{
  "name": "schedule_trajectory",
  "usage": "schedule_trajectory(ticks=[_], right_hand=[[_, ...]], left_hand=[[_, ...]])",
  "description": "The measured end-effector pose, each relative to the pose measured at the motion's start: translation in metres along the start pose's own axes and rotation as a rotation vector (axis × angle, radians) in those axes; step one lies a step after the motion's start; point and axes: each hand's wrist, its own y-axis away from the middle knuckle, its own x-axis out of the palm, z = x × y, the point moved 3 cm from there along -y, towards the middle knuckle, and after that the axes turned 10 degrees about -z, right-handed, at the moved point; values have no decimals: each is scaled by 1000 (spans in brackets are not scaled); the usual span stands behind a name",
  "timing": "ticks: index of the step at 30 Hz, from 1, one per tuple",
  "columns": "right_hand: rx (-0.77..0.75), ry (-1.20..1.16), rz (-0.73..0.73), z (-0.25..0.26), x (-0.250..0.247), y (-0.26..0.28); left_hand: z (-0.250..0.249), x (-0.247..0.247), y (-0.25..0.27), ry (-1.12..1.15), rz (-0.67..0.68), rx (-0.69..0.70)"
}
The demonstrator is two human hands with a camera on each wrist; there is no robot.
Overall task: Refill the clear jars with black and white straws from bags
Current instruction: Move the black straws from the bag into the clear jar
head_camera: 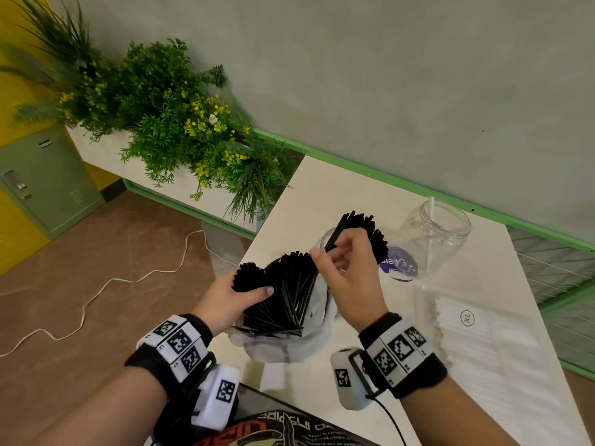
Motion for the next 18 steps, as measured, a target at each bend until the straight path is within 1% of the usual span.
schedule_trajectory(ticks=[1,2,5,7,8,9,11,18], right_hand=[[-71,22,38,3,1,8],[-142,68,111,4,4,18],[-318,226,385,-7,21,54],[-381,331,525,-23,36,71],[-395,386,570,-31,44,76],[-397,435,595,-37,51,79],[-369,501,595,-41,63,79],[-322,553,486,-44,78,73]], left_hand=[[0,-1,0,8,-2,-10],[0,-2,0,23,-3,-14],[0,-3,1,44,-9,-12],[0,-2,2,52,-9,-5],[0,-1,2,57,-8,-7],[1,-1,2,63,-12,-16],[2,0,2,71,-22,-27],[1,1,4,80,-49,-37]])
